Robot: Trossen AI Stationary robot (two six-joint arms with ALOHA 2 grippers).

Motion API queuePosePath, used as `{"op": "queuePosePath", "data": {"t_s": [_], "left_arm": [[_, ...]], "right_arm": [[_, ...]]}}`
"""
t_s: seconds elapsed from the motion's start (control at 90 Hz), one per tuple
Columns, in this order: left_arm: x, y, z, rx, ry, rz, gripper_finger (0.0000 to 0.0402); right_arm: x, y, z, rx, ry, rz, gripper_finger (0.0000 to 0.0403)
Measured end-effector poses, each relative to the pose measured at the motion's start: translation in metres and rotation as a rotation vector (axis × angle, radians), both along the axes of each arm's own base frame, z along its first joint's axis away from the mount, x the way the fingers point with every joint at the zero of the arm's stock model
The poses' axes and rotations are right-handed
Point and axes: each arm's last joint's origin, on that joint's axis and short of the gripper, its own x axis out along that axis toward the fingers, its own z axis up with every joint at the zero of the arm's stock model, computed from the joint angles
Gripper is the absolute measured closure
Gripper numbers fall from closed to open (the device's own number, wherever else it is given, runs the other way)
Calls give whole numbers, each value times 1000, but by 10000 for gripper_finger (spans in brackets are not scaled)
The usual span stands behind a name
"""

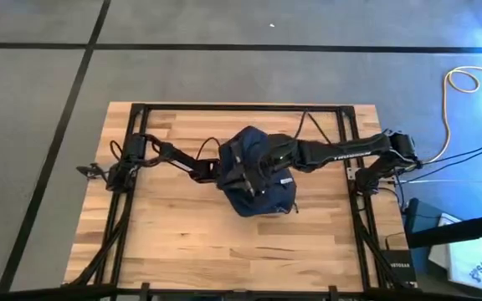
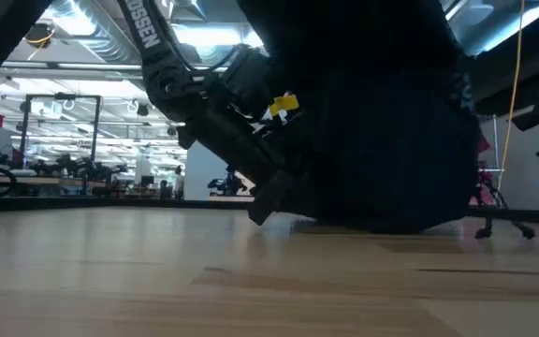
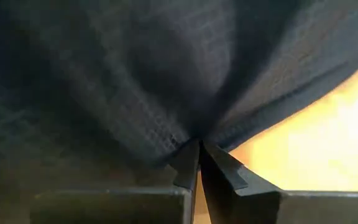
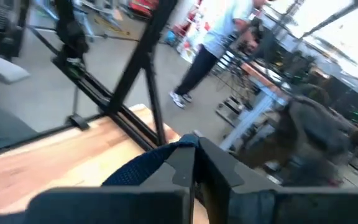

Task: Unpack backpack
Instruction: Open the blue backpack

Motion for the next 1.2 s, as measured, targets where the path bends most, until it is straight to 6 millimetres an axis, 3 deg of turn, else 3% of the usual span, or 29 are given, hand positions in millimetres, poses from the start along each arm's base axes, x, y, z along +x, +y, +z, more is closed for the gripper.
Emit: {"op": "queuePosePath", "data": {"t_s": [0.267,0.589,0.889,1.2], "left_arm": [[-4,27,-1,-77,-18,82,399],[-5,36,0,-87,-20,90,399],[-5,38,0,-45,-15,75,399],[-6,46,0,-56,-20,98,399]], "right_arm": [[5,33,-13,28,8,201,403],[19,38,-45,106,151,331,403],[24,45,-70,194,278,626,403],[34,49,-103,322,491,707,403]]}}
